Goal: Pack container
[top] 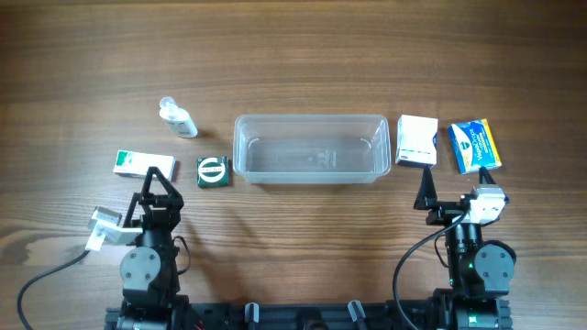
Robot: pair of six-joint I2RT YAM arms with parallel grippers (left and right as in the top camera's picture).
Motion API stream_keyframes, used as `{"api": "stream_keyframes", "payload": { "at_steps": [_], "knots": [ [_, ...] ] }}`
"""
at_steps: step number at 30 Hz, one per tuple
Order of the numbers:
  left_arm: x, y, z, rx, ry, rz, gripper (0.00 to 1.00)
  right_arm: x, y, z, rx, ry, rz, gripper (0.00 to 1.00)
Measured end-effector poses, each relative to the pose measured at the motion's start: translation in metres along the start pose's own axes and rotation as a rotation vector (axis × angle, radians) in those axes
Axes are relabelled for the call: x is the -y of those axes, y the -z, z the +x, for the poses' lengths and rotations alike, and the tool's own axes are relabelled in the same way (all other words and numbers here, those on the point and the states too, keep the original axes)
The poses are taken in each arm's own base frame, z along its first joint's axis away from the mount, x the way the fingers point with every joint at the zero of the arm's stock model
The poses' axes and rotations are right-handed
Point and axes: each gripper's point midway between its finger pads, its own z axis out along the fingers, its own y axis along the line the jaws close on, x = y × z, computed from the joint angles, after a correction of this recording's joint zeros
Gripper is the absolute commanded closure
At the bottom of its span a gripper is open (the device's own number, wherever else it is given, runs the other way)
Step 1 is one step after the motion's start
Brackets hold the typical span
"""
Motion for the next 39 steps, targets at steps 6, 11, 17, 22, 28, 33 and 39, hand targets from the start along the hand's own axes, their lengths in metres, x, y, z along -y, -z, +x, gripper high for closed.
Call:
{"api": "stream_keyframes", "payload": {
  "at_steps": [6,11,17,22,28,33,39],
  "knots": [
    [0.0,0.0,0.0,0.0,0.0,0.0,0.0,0.0,0.0,0.0,0.0,0.0,0.0,0.0],
    [0.0,0.0,0.0,0.0,0.0,0.0,0.0,0.0,0.0,0.0,0.0,0.0,0.0,0.0],
    [0.0,0.0,0.0,0.0,0.0,0.0,0.0,0.0,0.0,0.0,0.0,0.0,0.0,0.0],
    [0.0,0.0,0.0,0.0,0.0,0.0,0.0,0.0,0.0,0.0,0.0,0.0,0.0,0.0],
    [0.0,0.0,0.0,0.0,0.0,0.0,0.0,0.0,0.0,0.0,0.0,0.0,0.0,0.01],
    [0.0,0.0,0.0,0.0,0.0,0.0,0.0,-0.002,0.0,0.0,0.001,-0.001,-0.012,0.0],
    [0.0,0.0,0.0,0.0,0.0,0.0,0.0,-0.019,0.001,-0.002,-0.002,-0.177,-0.109,0.0]
  ]
}}
